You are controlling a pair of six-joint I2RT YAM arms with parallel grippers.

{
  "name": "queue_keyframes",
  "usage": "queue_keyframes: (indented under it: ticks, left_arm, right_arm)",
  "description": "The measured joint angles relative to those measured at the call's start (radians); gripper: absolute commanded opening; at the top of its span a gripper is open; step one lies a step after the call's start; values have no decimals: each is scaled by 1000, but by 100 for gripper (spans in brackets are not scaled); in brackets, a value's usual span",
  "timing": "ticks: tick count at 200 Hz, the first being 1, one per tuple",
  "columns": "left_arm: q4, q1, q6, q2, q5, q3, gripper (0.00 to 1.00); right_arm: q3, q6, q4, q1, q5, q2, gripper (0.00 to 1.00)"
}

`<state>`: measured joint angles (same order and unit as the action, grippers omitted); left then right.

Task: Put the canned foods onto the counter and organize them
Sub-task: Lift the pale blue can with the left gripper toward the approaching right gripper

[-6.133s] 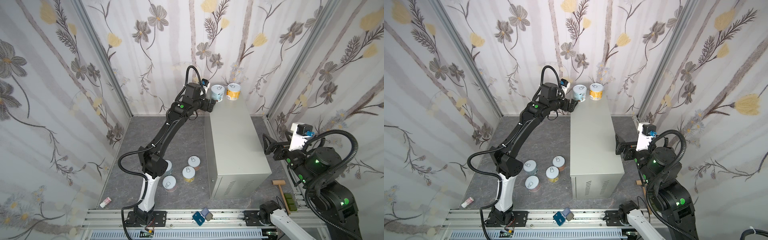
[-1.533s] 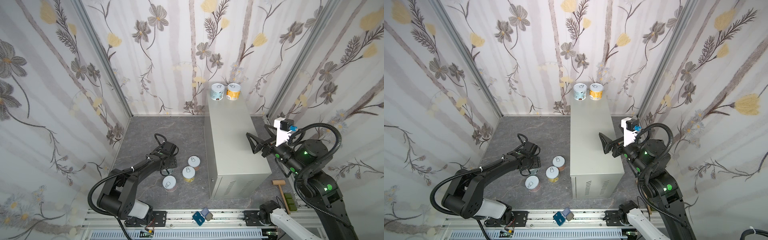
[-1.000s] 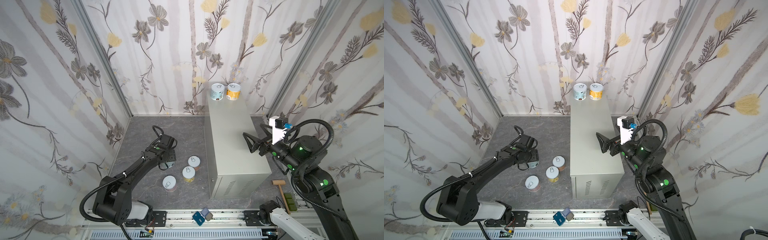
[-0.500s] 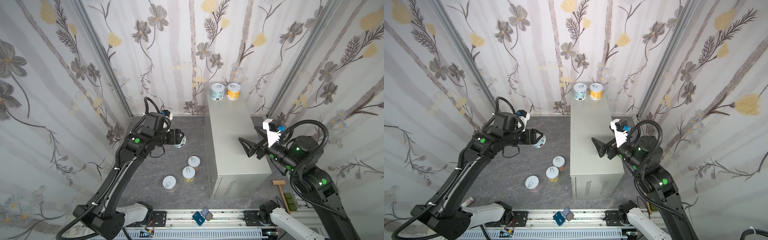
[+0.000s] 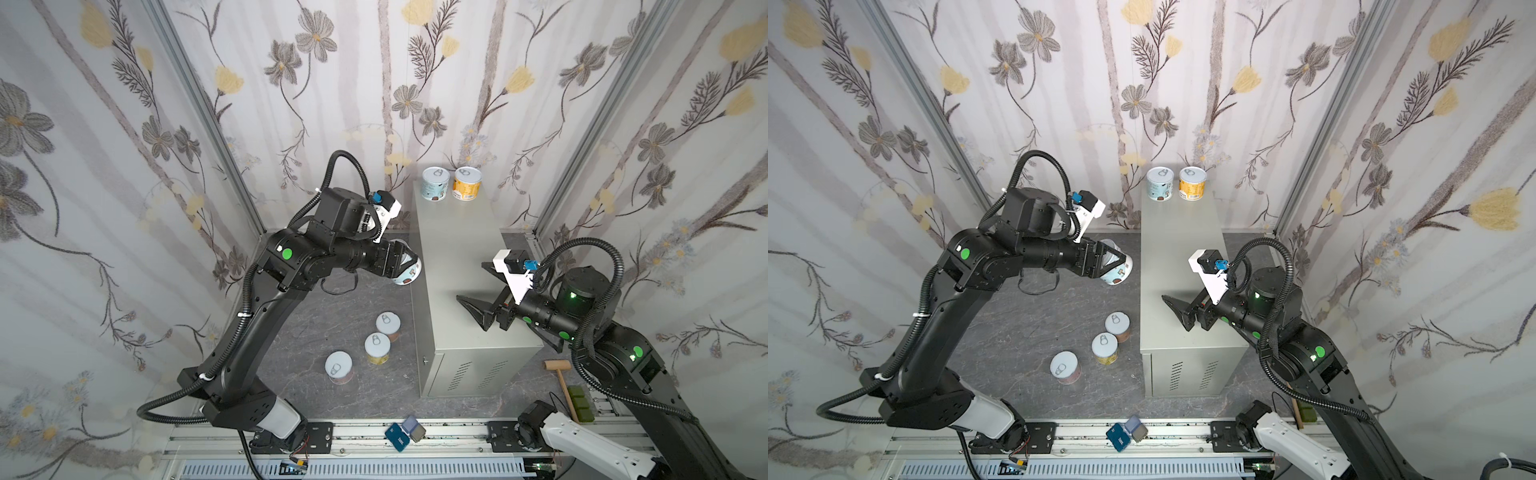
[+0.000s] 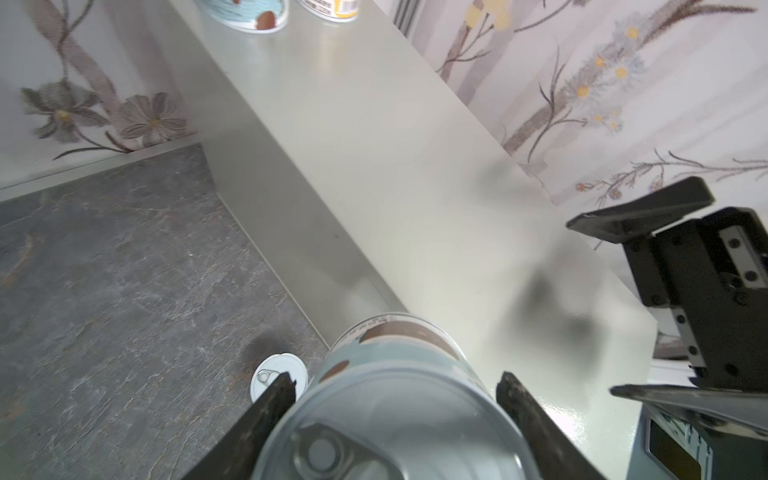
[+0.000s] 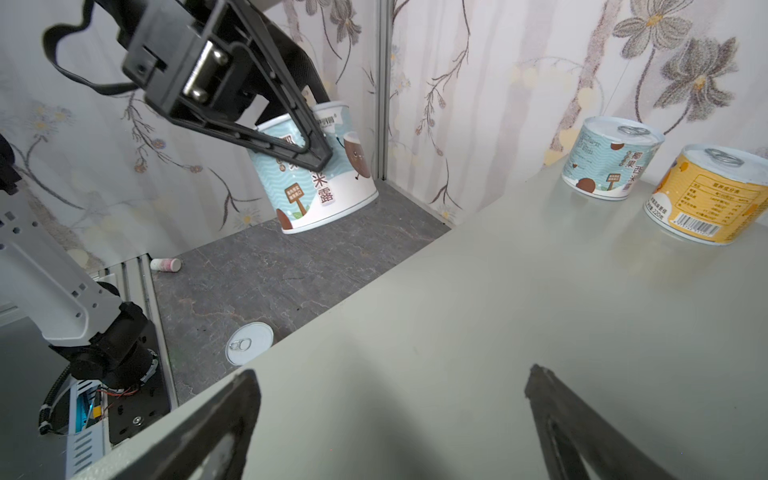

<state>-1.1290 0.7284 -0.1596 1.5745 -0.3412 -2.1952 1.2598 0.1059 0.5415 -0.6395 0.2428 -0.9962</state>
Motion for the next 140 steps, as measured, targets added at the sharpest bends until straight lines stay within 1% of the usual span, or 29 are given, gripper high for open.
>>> queue_keyframes:
  ticks: [30,65,95,140]
  left_arm:
    - [-81,69,31,110,1,-177,30]
    - [-141,117,55,185,4,-314,31]
    - [-174,140,63,207,-2,-340,31]
    - [-184,150,79,208,-10,-346,31]
  right_arm:
    - [14,0,-11,-71,-22,-19,100]
    - [46,1,-22,-157,-82,-64,100]
    - [59,4,-68,-206,-163,-77,100]
    - [97,1,-107,-225,-216,-146,100]
